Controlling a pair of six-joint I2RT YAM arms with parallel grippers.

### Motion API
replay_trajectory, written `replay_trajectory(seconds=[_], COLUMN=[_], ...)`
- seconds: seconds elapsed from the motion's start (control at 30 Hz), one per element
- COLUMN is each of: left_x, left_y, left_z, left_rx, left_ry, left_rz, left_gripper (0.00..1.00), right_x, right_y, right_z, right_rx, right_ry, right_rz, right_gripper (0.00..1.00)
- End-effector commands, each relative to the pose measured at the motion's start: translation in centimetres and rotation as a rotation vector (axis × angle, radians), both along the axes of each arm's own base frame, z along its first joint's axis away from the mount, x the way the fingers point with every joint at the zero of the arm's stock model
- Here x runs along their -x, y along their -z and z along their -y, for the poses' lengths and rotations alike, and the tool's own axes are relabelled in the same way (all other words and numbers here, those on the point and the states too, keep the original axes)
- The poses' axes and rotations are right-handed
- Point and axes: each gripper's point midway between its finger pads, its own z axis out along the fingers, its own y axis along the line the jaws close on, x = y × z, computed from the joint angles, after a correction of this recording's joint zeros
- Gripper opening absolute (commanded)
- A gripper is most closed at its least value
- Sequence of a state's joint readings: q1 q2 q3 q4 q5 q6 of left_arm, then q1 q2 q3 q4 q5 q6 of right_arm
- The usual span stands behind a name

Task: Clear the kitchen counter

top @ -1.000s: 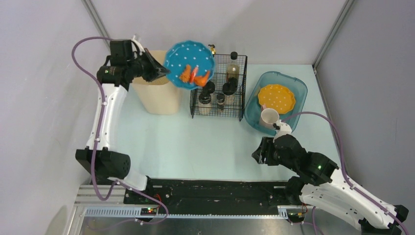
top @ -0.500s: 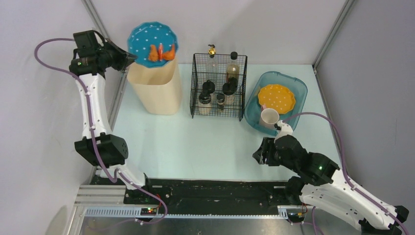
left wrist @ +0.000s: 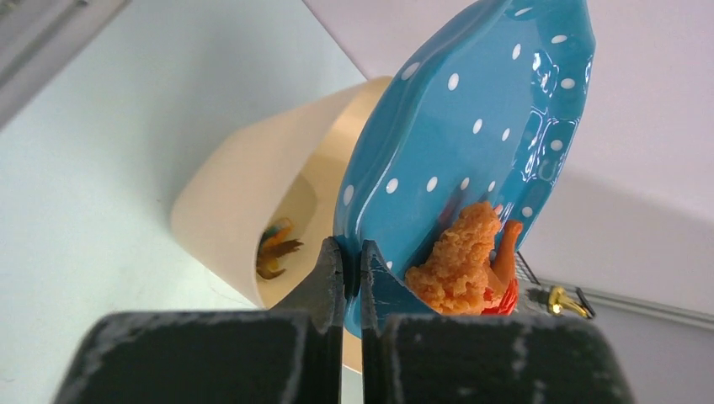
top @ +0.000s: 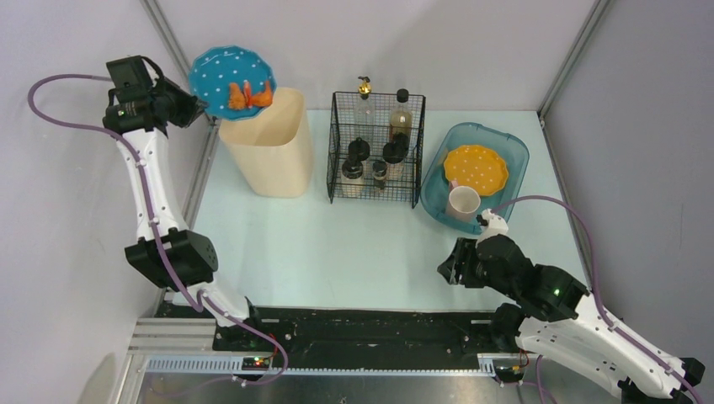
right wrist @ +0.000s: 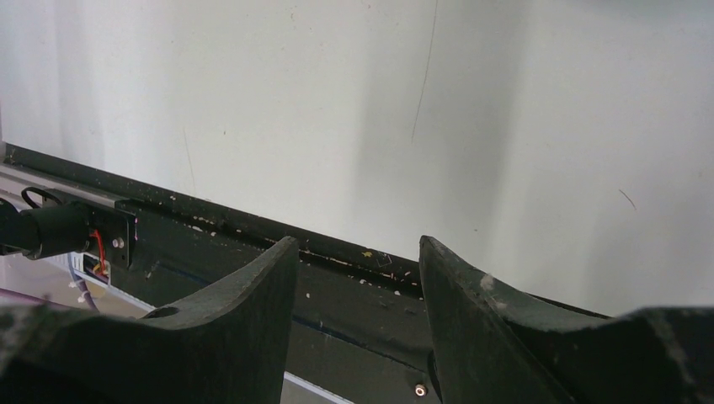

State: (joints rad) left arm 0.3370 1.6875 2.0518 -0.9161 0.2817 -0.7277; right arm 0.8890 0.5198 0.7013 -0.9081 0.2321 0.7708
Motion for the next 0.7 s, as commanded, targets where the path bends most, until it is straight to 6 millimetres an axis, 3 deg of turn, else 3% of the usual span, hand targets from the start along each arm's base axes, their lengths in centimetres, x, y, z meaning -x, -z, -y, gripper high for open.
replay_trajectory(seconds=[0.0, 0.27, 0.67], left_x=[0.7, 1.8, 3.0], left_y=[-7.6, -6.8, -8.0], left_z=[-1.3, -3.4, -2.9], left_rx=[-0.121, -0.250, -0.491], left_ry=[-0.060, -0.142, -0.199], left_rz=[0.242, 0.200, 0.176], left_gripper=[0.00, 0.00, 0.00], right_x=[-0.4, -0.5, -0.5], right_y=[-0.2, -0.3, -0.1], right_z=[0.1, -0.2, -0.4], right_rx=[-0.008, -0.010, -0.008], right_ry=[0.027, 0.021, 0.024], right_rz=[0.014, 0.011, 0.004], right_gripper=[0.59, 0.59, 0.59])
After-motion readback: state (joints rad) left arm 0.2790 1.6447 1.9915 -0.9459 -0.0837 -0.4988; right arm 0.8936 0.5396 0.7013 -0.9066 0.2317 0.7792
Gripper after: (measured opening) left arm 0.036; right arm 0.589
